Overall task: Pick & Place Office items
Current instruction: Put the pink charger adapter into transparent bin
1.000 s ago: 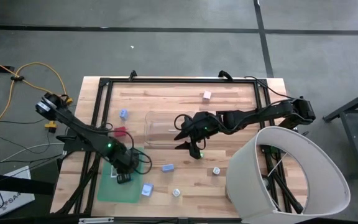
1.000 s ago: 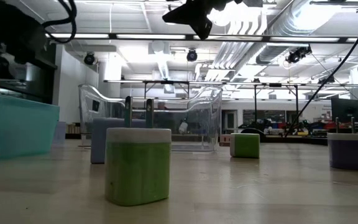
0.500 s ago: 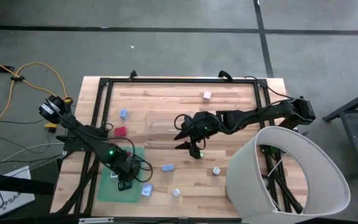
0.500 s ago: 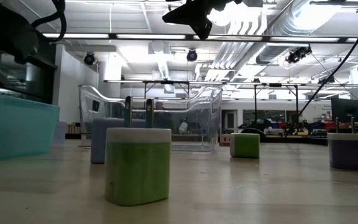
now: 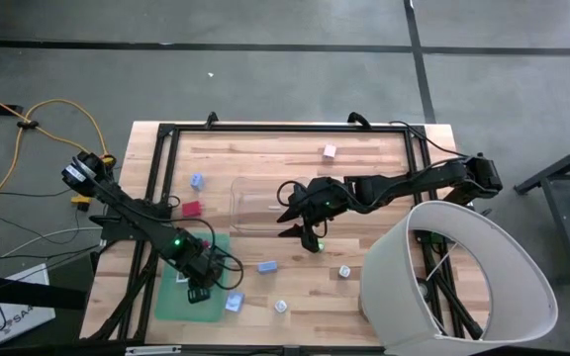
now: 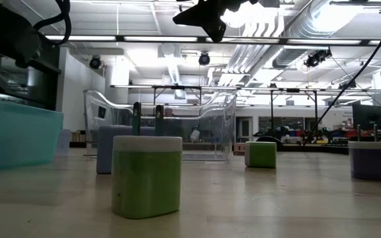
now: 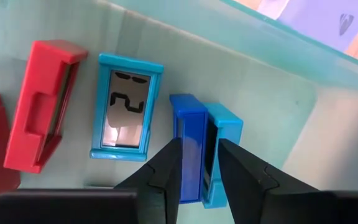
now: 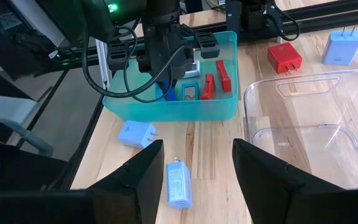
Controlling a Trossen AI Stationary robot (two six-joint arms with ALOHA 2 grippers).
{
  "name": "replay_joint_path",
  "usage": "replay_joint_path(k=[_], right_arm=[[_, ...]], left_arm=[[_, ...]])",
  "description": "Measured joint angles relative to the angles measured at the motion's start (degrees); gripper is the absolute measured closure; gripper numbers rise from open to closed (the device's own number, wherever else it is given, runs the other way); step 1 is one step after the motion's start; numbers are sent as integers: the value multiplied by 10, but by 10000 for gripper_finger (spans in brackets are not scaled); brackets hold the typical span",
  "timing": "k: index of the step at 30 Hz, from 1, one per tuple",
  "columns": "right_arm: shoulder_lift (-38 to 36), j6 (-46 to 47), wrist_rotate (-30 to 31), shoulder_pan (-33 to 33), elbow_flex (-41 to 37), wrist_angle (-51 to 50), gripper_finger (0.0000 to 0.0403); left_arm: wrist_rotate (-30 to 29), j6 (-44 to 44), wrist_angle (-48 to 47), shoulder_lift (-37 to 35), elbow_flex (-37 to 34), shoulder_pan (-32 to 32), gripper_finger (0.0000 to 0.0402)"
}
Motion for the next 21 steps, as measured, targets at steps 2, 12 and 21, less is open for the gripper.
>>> replay_joint_path(k=[2,12,21], right_arm=[[0,2,0,0,0,0,224],[0,4,0,0,0,0,224],[0,3,0,0,0,0,224]], left_arm=[[0,0,0,0,0,0,300],[106,45,0,0,0,68,299],[217,125,11,0,0,162,299]])
